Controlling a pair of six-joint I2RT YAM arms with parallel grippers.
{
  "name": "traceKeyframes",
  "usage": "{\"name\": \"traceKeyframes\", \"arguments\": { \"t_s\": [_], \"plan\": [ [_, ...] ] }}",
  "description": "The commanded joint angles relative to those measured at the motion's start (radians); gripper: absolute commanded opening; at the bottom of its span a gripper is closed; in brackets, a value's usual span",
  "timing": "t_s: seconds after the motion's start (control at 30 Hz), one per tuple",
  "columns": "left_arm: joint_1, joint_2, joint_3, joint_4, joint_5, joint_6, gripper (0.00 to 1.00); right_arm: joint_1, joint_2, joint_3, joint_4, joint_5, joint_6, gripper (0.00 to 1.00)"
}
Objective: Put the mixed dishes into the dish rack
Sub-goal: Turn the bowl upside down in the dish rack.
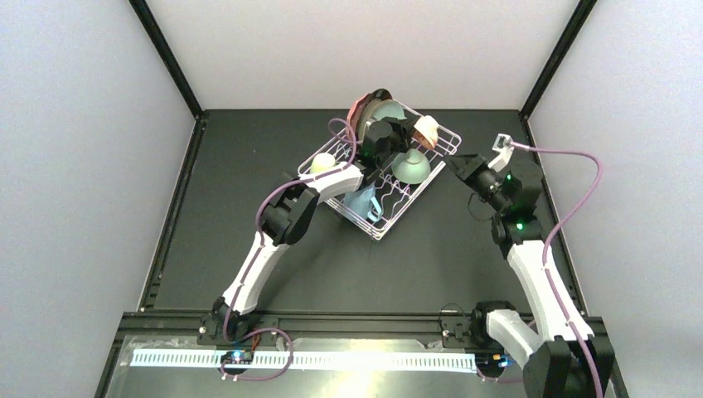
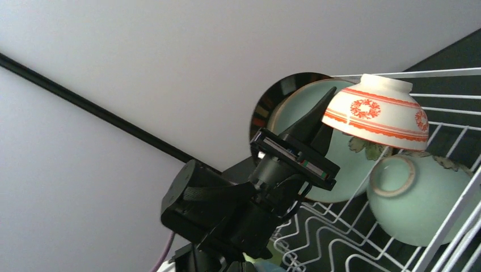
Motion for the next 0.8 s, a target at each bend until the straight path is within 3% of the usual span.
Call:
{"name": "traceKeyframes", "arguments": {
  "t_s": [0.0, 0.17, 0.33, 0.77],
  "plan": [
    [0.007, 0.058, 0.118, 0.006, -0.001, -0.028, 0.01, 0.003, 0.086, 0.068, -0.021, 0.053, -0.086, 0.00],
    [0.008, 0.098, 0.161, -0.014, 0.001, -0.046, 0.01, 0.004, 0.225, 0.200, -0.177, 0.135, -0.250, 0.19],
    [0.014, 0.106, 0.156, -0.023, 0.006, -0.052, 0.01, 0.004, 0.339, 0.279, -0.225, 0.170, -0.358, 0.34],
    [0.032, 0.093, 0.154, -0.090, 0.017, -0.038, 0.01, 0.003, 0.579, 0.436, -0.226, 0.259, -0.437, 0.43]
  ]
}}
